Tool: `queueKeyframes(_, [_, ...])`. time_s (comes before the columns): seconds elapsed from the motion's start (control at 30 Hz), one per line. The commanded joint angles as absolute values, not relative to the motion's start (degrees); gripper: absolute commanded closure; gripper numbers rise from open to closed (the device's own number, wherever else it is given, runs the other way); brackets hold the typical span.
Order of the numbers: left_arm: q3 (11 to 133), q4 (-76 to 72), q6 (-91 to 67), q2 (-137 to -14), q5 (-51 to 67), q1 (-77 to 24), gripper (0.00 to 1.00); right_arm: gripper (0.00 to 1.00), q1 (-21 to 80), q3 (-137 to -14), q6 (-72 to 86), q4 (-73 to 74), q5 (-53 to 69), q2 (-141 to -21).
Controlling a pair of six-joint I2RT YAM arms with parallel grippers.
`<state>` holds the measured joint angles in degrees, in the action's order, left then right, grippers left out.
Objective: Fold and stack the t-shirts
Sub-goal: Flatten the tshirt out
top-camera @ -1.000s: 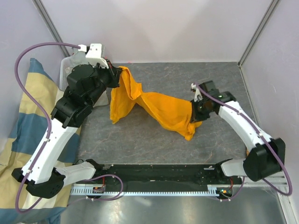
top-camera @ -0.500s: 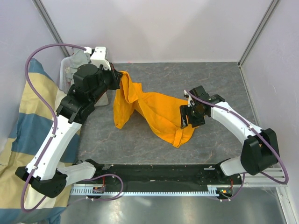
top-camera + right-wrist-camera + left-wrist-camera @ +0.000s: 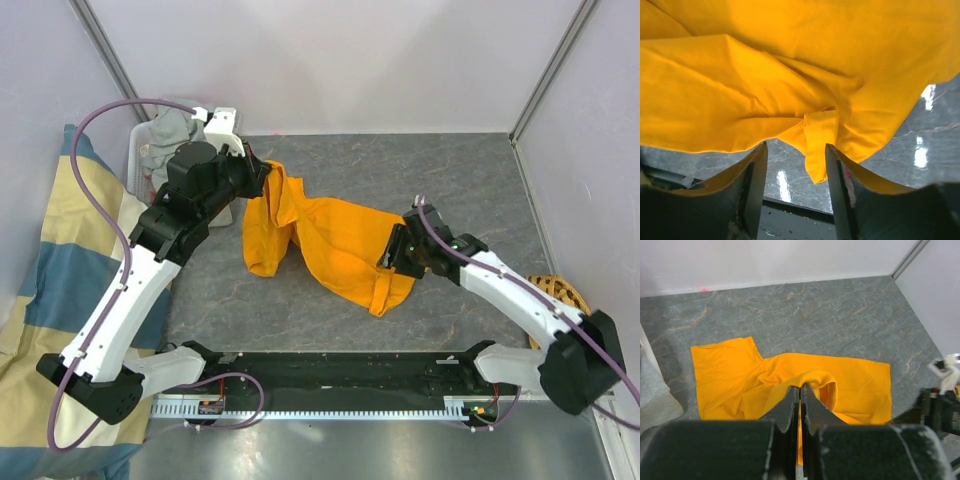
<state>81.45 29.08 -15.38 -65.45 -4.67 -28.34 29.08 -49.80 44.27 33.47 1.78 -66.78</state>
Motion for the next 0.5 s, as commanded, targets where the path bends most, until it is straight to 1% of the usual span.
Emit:
queueKeyframes(0.0, [80.51, 25.75, -17.23, -63.99, -2.73, -28.04, 0.98, 0.41, 34.87, -49.92, 51.33, 28.74, -6.83, -73.45])
queueKeyframes(0.13, [79.81, 25.66, -17.23, -63.37, -2.55, -27.95, 0.98, 0.38, 39.10, -52.29, 52.12, 28.74, -12.47, -78.74])
queueKeyframes(0.47, [78.57, 26.02, -16.35, -61.87, -2.64, -27.51, 0.98, 0.40, 46.49, -55.98, 55.46, 31.81, -22.40, -86.82])
